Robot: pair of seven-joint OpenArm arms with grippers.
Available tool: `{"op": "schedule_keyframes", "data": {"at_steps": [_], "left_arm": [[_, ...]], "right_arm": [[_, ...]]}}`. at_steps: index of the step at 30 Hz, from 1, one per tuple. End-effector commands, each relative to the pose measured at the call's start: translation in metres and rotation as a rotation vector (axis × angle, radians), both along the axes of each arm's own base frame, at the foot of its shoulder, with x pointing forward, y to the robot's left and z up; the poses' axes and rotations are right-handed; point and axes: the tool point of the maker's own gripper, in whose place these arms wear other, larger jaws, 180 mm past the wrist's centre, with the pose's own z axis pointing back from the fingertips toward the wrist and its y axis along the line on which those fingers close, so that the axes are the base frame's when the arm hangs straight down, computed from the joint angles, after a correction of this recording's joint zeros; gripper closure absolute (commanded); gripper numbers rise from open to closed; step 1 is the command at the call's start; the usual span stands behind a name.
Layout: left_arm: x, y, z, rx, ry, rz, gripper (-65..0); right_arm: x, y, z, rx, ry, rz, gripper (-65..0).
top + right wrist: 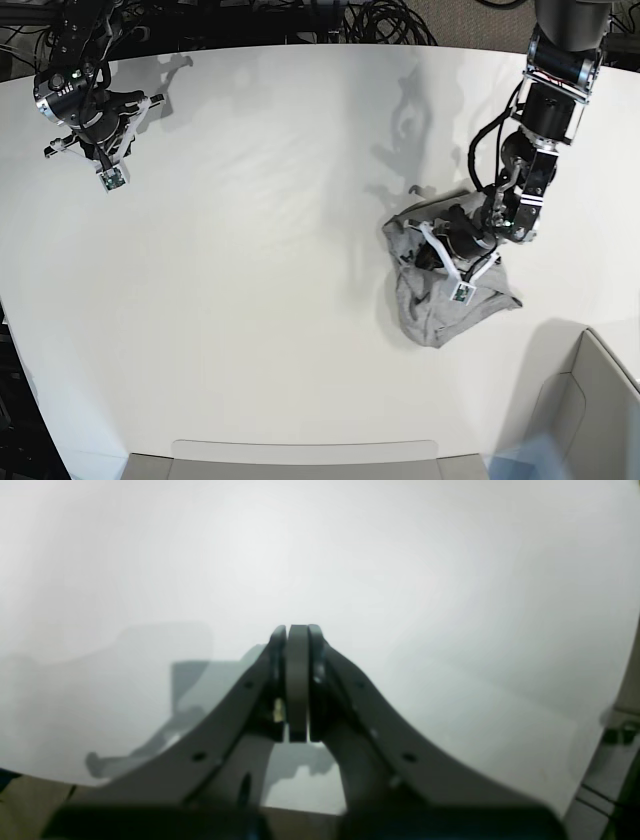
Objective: Fold the T-shirt properly
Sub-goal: 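Drag the bundled shirt with the left gripper toward the table edge, then open the left gripper and lift away from the shirt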
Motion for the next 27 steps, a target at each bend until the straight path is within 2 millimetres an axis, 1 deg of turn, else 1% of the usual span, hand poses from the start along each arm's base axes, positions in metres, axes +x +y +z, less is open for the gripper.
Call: {"op": "schedule_keyframes", "data": {"at_steps": [1,3,5,9,11,15,16,18,20,21,22,23,26,27], "left_arm": [[-0.03,0.042,-0.021,0.194,0.155,0.01,0.0],[-0.018,0.046,0.003,0.2,0.099,0.007,0.0],[-0.004,0.043,0.032,0.195,0.043,0.004,0.0],[0.017,0.041,0.086,0.176,-0.064,0.025,0.0],[0.018,0.041,0.109,0.173,-0.104,0.036,0.0],[0.008,0.034,0.145,0.171,-0.183,0.025,0.0],[0.002,0.03,0.152,0.176,-0.197,0.013,0.0],[-0.017,0.025,0.161,0.187,-0.198,-0.005,0.0],[-0.041,0.014,0.161,0.17,-0.189,-0.01,0.0],[-0.053,0.013,0.16,0.157,-0.182,0.006,0.0],[-0.067,0.018,0.158,0.148,-0.167,0.038,0.0],[-0.08,0.022,0.151,0.136,-0.141,0.073,0.0],[-0.123,0.039,0.122,0.112,-0.033,0.168,0.0],[-0.136,0.042,0.114,0.114,-0.001,0.185,0.0]], "right_arm": [[0.005,0.001,0.008,-0.015,-0.029,0.028,0.0],[0.007,0.002,0.009,-0.011,-0.034,0.03,0.0],[0.009,0.002,0.011,-0.01,-0.044,0.032,0.0],[0.02,-0.001,0.02,-0.025,-0.076,0.035,0.0],[0.023,-0.001,0.026,-0.031,-0.095,0.041,0.0],[0.02,0.0,0.024,-0.03,-0.087,0.042,0.0],[0.019,0.0,0.023,-0.03,-0.082,0.044,0.0],[0.007,0.001,0.016,-0.042,-0.045,0.081,0.0],[-0.003,0.002,0.01,-0.054,-0.01,0.115,0.0],[-0.008,0.0,0.007,-0.056,0.006,0.112,0.0],[-0.016,-0.001,0.002,-0.055,0.026,0.106,0.0],[-0.022,-0.002,0.0,-0.053,0.041,0.098,0.0],[-0.038,-0.011,-0.005,-0.043,0.052,0.06,0.0],[-0.044,-0.01,-0.007,-0.028,0.052,0.048,0.0]]}}
